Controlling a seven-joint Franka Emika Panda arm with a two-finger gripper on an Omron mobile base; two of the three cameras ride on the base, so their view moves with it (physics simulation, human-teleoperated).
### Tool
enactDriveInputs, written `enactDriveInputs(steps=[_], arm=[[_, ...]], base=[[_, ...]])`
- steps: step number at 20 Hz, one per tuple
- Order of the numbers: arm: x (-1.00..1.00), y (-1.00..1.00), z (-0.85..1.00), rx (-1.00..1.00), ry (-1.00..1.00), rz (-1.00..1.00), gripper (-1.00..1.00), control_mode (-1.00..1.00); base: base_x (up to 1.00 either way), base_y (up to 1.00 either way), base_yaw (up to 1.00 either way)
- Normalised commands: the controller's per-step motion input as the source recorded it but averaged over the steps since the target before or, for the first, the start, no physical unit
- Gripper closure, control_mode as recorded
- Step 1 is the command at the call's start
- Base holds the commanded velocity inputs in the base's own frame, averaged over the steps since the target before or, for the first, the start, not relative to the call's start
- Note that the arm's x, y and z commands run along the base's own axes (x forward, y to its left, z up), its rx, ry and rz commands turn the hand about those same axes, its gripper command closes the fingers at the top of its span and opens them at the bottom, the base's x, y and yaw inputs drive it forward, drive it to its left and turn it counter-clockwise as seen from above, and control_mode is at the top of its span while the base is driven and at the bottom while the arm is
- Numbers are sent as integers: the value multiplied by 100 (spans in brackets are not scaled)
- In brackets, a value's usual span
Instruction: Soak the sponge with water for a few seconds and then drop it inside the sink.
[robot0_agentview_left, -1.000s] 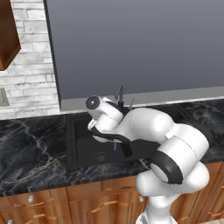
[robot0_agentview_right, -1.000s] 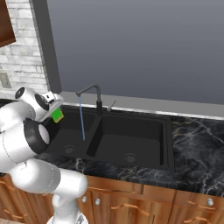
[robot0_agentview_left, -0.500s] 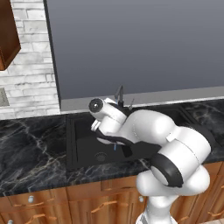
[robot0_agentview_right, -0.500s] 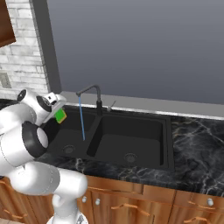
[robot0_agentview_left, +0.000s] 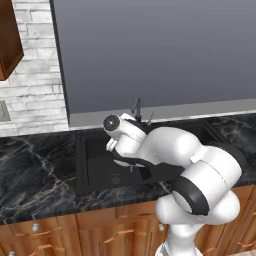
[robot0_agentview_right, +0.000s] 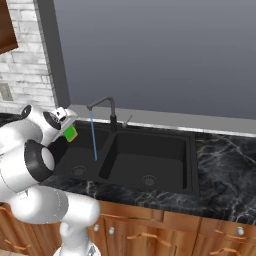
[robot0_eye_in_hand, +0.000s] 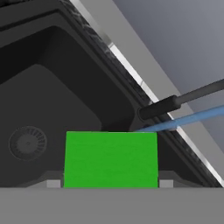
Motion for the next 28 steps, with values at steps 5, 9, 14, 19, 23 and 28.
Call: enactDriveInputs(steps=[5,9,14,19,23,28], arm=[[0,0,-16,-2,-4,0,100,-100],[0,0,-26,-4,-4,0,100,-100],[0,-1,-20,-6,-3,0,100,-100],[1,-6,-10,-5,-2,0,100,-100],[0,-15,-10,-4,0,0,100,-100],[0,-10,0,-1,0,0,100,-100]], base=[[0,0,0],[0,0,0],[0,0,0],[0,0,0],[0,0,0],[0,0,0]])
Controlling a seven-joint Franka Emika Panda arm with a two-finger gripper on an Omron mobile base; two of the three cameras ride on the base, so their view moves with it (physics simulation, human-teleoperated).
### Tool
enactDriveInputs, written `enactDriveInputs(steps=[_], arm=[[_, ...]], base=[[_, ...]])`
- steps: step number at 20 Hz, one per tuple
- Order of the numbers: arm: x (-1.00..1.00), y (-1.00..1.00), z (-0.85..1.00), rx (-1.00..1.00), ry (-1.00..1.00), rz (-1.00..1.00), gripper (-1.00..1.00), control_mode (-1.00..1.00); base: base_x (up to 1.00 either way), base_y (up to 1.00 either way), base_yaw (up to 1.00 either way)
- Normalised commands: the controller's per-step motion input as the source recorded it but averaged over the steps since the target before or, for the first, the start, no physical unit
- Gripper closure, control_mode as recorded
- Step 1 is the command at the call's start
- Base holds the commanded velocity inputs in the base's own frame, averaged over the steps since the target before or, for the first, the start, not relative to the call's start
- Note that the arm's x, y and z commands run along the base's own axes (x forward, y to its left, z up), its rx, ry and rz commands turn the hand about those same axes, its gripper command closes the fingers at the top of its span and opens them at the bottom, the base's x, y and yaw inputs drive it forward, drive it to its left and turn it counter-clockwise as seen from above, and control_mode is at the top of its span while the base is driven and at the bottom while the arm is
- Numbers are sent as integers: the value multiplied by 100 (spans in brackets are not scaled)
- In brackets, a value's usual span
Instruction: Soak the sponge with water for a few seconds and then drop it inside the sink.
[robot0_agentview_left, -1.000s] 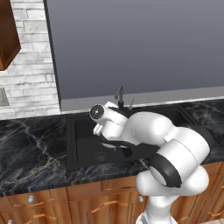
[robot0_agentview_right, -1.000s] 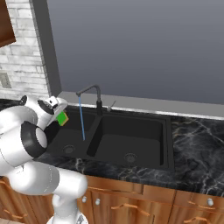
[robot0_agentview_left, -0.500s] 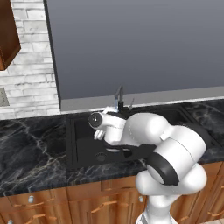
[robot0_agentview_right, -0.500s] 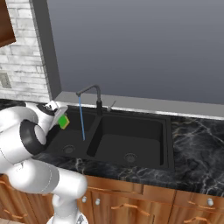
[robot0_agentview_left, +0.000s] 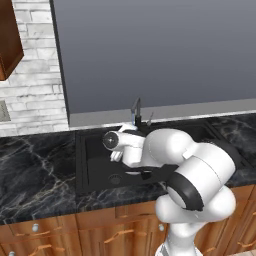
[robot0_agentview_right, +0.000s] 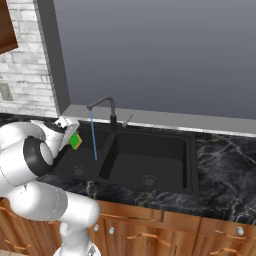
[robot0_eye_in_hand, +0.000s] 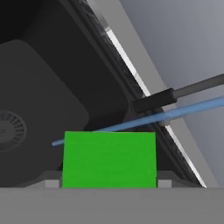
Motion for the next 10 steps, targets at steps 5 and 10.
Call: enactDriveInputs(steps=[5,10], arm=[[4,-17,0,0,0,0,100,-100],[19,-19,0,0,0,0,100,-100]], base=[[0,0,0],[0,0,0]])
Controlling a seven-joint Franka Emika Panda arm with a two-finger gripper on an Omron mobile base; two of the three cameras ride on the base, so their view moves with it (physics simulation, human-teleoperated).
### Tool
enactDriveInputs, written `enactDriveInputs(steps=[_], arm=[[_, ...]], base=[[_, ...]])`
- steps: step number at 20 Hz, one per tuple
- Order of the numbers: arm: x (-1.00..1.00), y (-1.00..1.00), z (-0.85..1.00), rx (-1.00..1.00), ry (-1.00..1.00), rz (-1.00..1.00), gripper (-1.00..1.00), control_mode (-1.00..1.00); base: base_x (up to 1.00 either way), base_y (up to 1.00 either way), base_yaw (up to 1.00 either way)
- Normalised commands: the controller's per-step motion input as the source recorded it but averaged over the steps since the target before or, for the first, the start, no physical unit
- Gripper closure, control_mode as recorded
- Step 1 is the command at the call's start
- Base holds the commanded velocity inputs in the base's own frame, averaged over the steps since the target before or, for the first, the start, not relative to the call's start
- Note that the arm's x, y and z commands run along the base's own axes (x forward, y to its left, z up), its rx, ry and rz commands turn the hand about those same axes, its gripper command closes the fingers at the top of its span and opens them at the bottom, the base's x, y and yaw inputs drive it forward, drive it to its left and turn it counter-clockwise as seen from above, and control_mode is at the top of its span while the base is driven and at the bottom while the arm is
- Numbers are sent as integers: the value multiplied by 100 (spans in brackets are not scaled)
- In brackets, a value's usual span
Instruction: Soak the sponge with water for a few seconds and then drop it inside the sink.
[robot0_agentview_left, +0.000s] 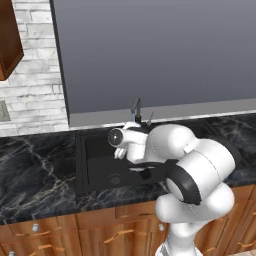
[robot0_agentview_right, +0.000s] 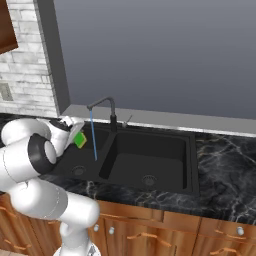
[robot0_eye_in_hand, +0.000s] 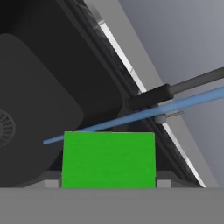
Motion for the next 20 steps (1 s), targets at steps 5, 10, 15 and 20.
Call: enactDriveInputs(steps=[5,10,15,20], arm=[[3,-6,-3,0,0,0,100,-100],[1,0,-22,0,-3,0,100,-100],[19,0,-24,0,-6,1,100,-100],[27,0,-29,0,-6,2,100,-100]], base=[[0,0,0],[0,0,0],[0,0,0],[0,0,0]])
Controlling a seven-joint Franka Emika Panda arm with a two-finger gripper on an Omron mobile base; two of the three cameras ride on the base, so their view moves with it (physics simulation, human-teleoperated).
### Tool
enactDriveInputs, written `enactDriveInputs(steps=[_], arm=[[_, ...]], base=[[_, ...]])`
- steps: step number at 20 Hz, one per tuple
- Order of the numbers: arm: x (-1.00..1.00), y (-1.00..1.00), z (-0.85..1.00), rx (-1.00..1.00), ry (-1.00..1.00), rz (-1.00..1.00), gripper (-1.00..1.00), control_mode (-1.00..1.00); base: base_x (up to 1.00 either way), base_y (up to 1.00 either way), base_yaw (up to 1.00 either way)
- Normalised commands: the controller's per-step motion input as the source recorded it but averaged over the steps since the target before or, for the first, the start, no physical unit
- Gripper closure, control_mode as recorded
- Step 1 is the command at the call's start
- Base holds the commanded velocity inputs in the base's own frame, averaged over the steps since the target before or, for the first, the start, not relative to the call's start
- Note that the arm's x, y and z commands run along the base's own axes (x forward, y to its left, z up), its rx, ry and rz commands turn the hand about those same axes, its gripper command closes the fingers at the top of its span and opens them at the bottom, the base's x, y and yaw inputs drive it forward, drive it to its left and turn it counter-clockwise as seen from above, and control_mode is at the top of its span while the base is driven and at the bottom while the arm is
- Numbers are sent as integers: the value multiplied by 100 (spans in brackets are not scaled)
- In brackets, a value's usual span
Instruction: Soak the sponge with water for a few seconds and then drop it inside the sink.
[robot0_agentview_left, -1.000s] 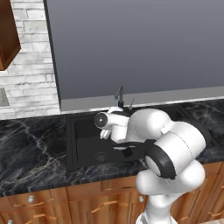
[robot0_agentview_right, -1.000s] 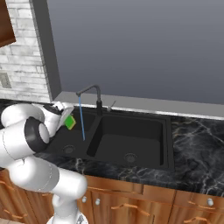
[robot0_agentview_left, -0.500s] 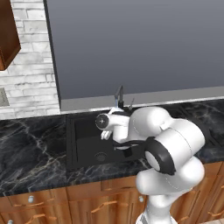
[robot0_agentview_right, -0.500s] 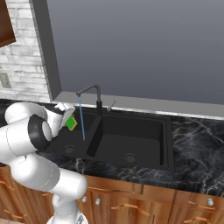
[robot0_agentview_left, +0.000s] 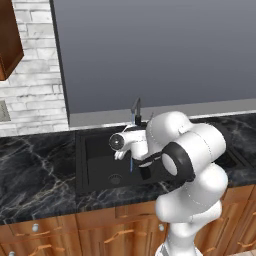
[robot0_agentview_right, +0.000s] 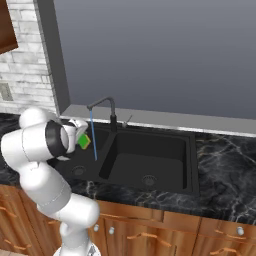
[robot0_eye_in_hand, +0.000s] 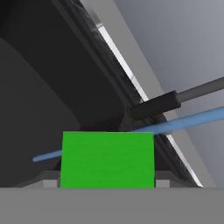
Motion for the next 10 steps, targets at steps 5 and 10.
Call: enactDriveInputs(steps=[5,10], arm=[[15,0,-20,0,-4,2,100,-100],[8,0,-1,0,-3,1,100,-100]], base=[[0,0,0],[0,0,0]])
